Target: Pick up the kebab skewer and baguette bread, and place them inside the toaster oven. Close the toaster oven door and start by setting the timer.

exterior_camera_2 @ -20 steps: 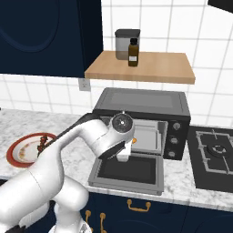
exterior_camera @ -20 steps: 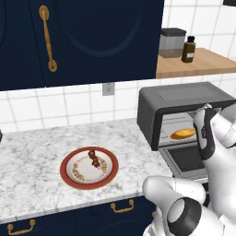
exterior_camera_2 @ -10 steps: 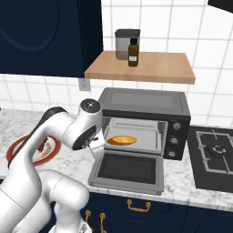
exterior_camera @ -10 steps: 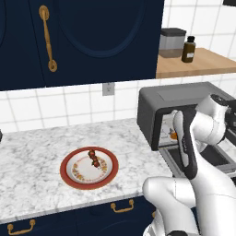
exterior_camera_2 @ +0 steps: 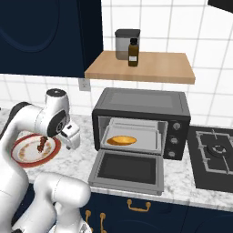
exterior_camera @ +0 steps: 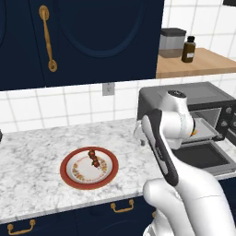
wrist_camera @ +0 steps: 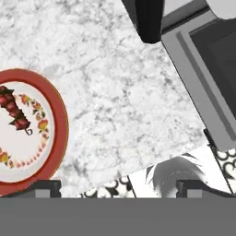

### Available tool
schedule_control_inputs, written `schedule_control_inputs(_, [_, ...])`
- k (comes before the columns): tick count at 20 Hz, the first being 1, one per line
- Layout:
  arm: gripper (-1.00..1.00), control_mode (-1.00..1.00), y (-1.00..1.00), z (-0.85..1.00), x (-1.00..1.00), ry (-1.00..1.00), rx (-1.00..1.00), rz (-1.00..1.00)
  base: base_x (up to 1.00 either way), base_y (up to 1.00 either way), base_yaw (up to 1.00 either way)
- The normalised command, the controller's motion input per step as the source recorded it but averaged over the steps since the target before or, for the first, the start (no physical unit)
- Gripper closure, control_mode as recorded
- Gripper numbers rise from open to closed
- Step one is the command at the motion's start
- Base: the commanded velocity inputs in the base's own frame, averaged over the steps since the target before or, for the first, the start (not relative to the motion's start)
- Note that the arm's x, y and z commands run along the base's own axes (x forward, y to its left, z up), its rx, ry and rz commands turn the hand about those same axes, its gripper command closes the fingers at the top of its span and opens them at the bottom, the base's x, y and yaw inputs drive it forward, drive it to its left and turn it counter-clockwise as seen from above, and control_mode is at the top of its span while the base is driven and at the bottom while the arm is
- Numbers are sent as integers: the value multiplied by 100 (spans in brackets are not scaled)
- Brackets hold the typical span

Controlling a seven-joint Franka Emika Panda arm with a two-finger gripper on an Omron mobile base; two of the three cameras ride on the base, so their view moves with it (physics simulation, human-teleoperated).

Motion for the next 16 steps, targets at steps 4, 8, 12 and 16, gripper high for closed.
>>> schedule_control_inputs(4, [-100,-100,100,-5,0,-1,-12,41,0,0,0])
schedule_control_inputs(8, [-100,-100,88,-1,8,0,-7,34,0,0,0])
schedule_control_inputs(12, [-100,-100,68,-14,28,1,-2,21,0,0,0])
schedule_control_inputs(16, [-100,-100,64,-27,29,0,0,15,0,0,0])
